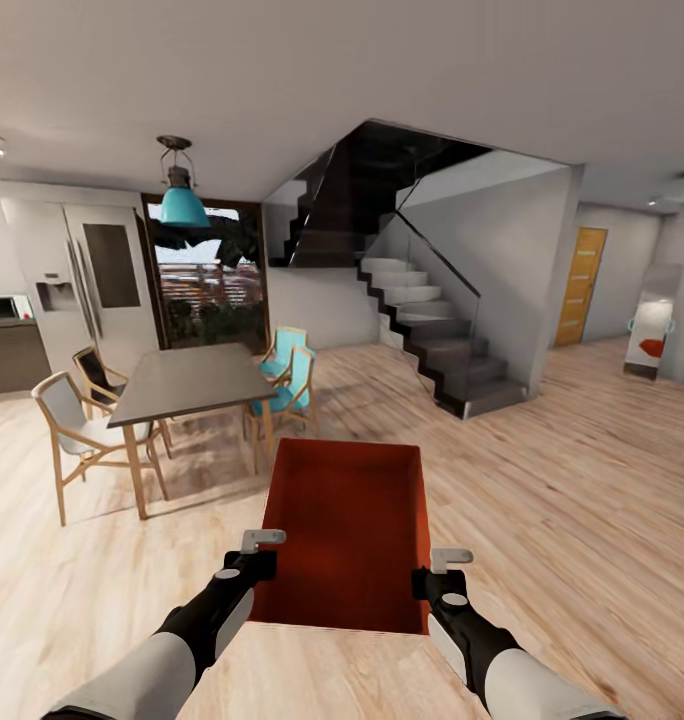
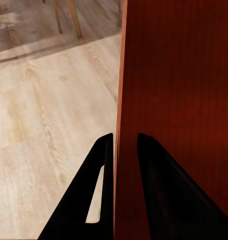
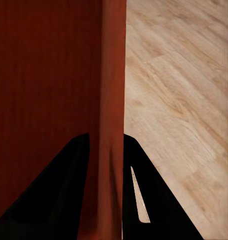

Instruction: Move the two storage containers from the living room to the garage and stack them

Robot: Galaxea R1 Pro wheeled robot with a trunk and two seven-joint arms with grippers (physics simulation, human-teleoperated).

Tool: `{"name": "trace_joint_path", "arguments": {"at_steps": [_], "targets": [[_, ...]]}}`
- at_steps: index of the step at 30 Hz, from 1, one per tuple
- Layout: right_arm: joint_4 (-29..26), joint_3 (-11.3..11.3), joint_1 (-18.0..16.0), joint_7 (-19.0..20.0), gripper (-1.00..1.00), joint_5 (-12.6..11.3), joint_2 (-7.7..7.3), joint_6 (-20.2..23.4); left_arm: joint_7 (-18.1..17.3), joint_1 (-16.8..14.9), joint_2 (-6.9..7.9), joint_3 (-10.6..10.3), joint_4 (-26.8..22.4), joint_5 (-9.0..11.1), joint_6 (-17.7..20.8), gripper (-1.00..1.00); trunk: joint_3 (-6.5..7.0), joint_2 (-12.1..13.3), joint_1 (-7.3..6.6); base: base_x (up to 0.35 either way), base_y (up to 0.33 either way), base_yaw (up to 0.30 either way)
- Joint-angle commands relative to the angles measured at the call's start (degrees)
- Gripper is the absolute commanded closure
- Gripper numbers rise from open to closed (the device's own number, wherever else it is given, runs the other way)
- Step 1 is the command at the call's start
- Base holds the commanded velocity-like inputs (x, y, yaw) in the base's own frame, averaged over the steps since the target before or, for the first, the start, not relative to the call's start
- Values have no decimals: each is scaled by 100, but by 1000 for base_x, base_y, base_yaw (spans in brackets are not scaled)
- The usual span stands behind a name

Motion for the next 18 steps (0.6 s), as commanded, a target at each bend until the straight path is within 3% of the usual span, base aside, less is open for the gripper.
{"name": "trace_joint_path", "arguments": {"at_steps": [1,18], "targets": [[24,-26,-5,-21,100,-120,3,-23,88,-3,2,19,-30,-47,-88,100,-8,-5,4,315,0,-249],[24,-26,-5,-21,100,-121,3,-23,88,-3,2,18,-30,-47,-88,100,-8,-5,4,315,0,-249]]}}
